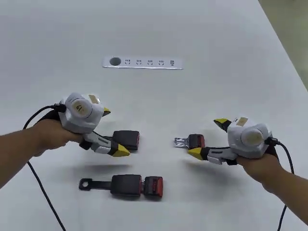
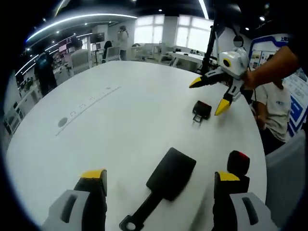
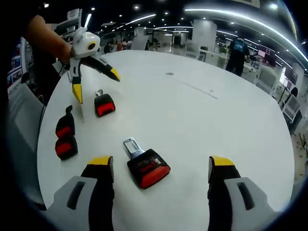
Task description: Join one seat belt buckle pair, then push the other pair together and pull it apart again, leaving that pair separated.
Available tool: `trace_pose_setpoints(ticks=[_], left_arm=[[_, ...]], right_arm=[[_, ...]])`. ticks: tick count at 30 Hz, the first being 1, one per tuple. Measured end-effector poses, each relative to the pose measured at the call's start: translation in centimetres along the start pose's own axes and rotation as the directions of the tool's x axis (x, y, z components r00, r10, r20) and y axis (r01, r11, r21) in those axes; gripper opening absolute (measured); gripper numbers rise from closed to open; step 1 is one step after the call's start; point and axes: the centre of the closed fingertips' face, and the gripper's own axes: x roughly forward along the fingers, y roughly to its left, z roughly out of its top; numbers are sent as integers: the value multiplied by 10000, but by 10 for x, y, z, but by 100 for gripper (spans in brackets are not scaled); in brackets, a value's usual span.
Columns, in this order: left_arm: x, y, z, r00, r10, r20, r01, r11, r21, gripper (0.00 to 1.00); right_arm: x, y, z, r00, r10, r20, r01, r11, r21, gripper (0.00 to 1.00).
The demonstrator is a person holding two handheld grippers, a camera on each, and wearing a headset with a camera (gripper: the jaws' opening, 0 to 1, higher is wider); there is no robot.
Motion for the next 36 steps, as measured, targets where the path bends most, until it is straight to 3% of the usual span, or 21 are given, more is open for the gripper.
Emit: trace_pose_setpoints(ticks=[3,7,8,12,17,21,26,30,32,35,36], left_arm=[[-6,4,3,9970,471,610,-440,9977,-521,96],[-20,9,5,9904,1126,796,-1036,9886,-1094,97],[-24,8,4,9887,1199,901,-1066,9844,-1402,98],[-38,10,-1,9787,1729,1106,-1506,9710,-1855,98],[-56,10,-15,9650,2299,1261,-2004,9568,-2109,98],[-74,5,-28,9570,2612,1260,-2237,9414,-2524,99],[-99,0,-36,9301,3287,1640,-2709,9153,-2982,100],[-114,-9,-45,9213,3527,1635,-2849,8987,-3335,100],[-122,-13,-49,9136,3655,1784,-2912,8940,-3406,100],[-129,-19,-53,9095,3739,1817,-2956,8891,-3495,100],[-133,-22,-54,9066,3802,1829,-3003,8860,-3532,100]], right_arm=[[-5,4,6,9996,-248,107,245,9993,279,81],[-7,5,10,9977,-567,377,536,9954,800,86],[-10,12,12,9967,-705,405,671,9946,798,87],[-13,12,14,9936,-949,609,884,9908,1023,88],[-24,32,19,9906,-1152,738,1055,9866,1242,87],[-35,40,24,9865,-1320,967,1166,9817,1506,89],[-46,52,27,9825,-1513,1088,1325,9776,1636,90],[-53,58,27,9794,-1634,1184,1425,9756,1673,90],[-56,61,29,9776,-1681,1265,1458,9749,1685,92],[-58,62,27,9767,-1707,1298,1470,9736,1745,93],[-61,70,28,9759,-1713,1349,1470,9739,1728,93]])
